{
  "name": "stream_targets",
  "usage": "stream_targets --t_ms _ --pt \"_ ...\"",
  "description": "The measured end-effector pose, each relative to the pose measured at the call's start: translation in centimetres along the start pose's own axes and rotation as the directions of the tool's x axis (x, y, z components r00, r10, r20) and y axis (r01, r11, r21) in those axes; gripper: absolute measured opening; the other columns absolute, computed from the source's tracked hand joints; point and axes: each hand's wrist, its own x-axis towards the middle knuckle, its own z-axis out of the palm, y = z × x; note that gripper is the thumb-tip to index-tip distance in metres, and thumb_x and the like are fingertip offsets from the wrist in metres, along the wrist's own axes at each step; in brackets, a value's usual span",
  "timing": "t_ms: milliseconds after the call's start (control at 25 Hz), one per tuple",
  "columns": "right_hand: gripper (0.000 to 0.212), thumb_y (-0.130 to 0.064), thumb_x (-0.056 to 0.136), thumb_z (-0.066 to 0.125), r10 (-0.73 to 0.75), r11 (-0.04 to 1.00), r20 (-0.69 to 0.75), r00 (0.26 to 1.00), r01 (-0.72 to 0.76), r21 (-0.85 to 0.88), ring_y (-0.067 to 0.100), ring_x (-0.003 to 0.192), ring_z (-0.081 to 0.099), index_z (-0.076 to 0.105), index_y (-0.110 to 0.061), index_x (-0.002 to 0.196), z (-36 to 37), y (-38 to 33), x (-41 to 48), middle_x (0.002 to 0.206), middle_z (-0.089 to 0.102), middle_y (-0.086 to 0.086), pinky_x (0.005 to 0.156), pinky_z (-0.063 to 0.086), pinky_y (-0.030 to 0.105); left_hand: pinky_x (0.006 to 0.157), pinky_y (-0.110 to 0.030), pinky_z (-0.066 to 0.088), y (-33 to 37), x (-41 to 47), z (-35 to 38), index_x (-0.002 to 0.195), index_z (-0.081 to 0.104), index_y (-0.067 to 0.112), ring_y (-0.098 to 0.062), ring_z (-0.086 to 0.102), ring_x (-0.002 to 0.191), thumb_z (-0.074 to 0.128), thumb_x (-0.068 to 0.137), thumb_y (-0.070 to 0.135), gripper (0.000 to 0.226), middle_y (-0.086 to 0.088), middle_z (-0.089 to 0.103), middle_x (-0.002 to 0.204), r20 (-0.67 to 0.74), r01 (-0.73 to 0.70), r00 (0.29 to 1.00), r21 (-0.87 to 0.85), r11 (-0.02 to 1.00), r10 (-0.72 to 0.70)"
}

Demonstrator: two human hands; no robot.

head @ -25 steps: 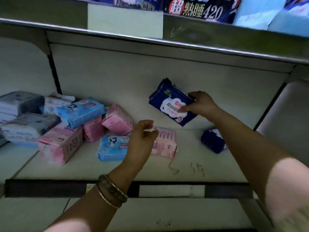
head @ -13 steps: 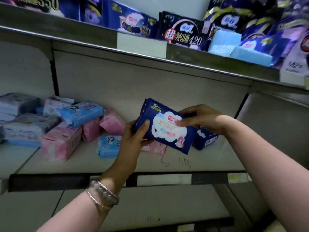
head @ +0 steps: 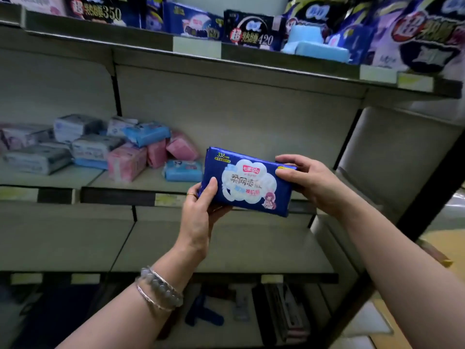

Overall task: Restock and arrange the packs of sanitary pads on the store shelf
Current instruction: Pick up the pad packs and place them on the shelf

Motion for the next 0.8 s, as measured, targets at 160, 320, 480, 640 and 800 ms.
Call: stream_targets --t_ms 160,320,480,640,800 --pt "0.041 -0.009 0.077 0.069 0.06 0.995 -0.06 0.996 -0.055 0.086 0.013 0.08 0.064 0.053 -0.009 0.115 0.4 2.5 -4.6 0.101 0.061 0.009 0.069 0.053 0.021 0.08 -0.033 0.056 -1.3 -5.4 -0.8 0.112 0.05 0.008 -0.015 0.065 0.085 0.052 0.092 0.019 0.024 -0.004 0.066 0.098 -0.002 0.049 0.999 0.095 0.994 -0.049" --pt "0.059 -0.026 0.055 0.076 0.132 0.987 -0.026 0.991 -0.129 0.099 0.015 0.081 0.068 0.057 -0.003 0.106 1.6 4.4 -7.4 0.097 0.068 0.01 0.069 0.054 0.023 0.09 -0.033 0.051 -1.4 -8.5 -2.9 0.115 0.051 0.014 -0.017 0.062 0.096 0.048 0.094 0.015 0.022 -0.003 0.066 0.105 0.008 0.118 0.992 0.218 0.969 -0.123" --pt "0.065 -0.031 0.049 0.086 0.204 0.978 0.001 0.979 -0.204 0.031 0.022 0.09 0.068 0.062 -0.004 0.103 4.7 7.4 -8.2 0.098 0.07 0.011 0.086 0.053 0.038 0.083 -0.03 0.054 -1.8 -9.8 -6.7 0.124 0.045 0.018 -0.016 0.062 0.097 0.046 0.094 0.009 0.031 -0.001 0.062 0.109 -0.035 0.177 0.984 0.305 0.936 -0.175" --pt "0.047 -0.02 0.06 0.086 0.273 0.962 0.004 0.962 -0.273 -0.02 0.022 0.091 0.065 0.063 -0.011 0.099 9.9 10.9 -7.6 0.098 0.068 0.007 0.089 0.05 0.04 0.077 -0.023 0.056 -2.4 -9.8 -12.4 0.125 0.047 0.016 -0.014 0.063 0.096 0.052 0.09 0.0 0.039 -0.002 0.062 0.111 -0.105 0.275 0.961 0.335 0.901 -0.255" --pt "0.036 -0.009 0.068 0.08 0.302 0.953 0.01 0.953 -0.301 -0.04 0.019 0.087 0.064 0.061 -0.016 0.098 15.3 12.3 -7.1 0.097 0.067 0.006 0.084 0.052 0.035 0.081 -0.025 0.053 -2.1 -9.0 -18.1 0.124 0.047 0.019 -0.017 0.061 0.105 0.056 0.087 -0.002 0.044 -0.003 0.061 0.114 -0.146 0.35 0.937 0.354 0.867 -0.319"
